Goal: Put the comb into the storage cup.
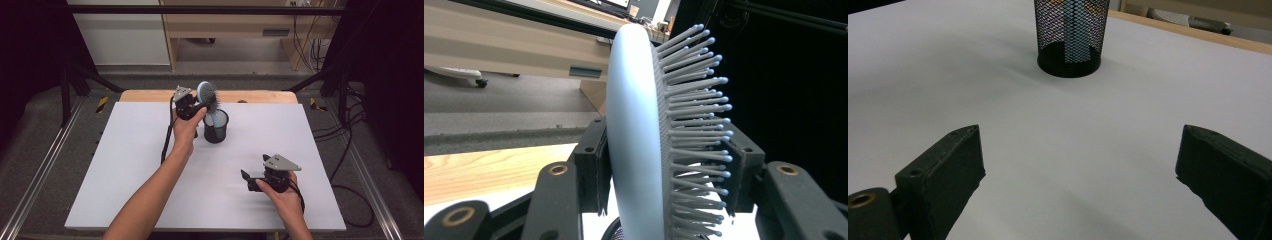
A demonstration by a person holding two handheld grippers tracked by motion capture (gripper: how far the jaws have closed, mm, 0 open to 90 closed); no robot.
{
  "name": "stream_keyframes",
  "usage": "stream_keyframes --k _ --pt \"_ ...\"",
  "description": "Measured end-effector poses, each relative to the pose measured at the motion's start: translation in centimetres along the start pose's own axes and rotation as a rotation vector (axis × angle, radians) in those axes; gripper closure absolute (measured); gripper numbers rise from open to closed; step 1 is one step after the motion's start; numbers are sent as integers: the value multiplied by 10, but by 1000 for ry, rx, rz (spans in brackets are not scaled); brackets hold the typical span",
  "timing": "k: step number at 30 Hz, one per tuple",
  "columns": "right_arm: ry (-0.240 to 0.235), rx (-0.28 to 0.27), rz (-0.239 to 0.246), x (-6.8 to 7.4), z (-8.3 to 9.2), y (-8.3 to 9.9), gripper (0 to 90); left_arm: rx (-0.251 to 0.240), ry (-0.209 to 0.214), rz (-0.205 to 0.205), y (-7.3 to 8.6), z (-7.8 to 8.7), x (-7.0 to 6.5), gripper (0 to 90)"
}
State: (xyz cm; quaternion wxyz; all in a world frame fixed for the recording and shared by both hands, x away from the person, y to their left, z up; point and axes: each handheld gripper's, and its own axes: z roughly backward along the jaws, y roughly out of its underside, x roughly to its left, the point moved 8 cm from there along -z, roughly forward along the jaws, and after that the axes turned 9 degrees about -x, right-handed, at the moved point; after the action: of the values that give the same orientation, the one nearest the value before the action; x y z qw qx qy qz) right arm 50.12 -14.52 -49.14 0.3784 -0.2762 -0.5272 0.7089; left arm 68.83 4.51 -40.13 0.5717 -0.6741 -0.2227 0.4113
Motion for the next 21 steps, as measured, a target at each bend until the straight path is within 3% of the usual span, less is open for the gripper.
stream_keyframes --k 15,21 --pt "-5 3 4 0 -2 1 53 10 6 12 1 5 13 426" --pt "-11 9 -4 1 -2 2 52 11 10 20 2 4 14 345"
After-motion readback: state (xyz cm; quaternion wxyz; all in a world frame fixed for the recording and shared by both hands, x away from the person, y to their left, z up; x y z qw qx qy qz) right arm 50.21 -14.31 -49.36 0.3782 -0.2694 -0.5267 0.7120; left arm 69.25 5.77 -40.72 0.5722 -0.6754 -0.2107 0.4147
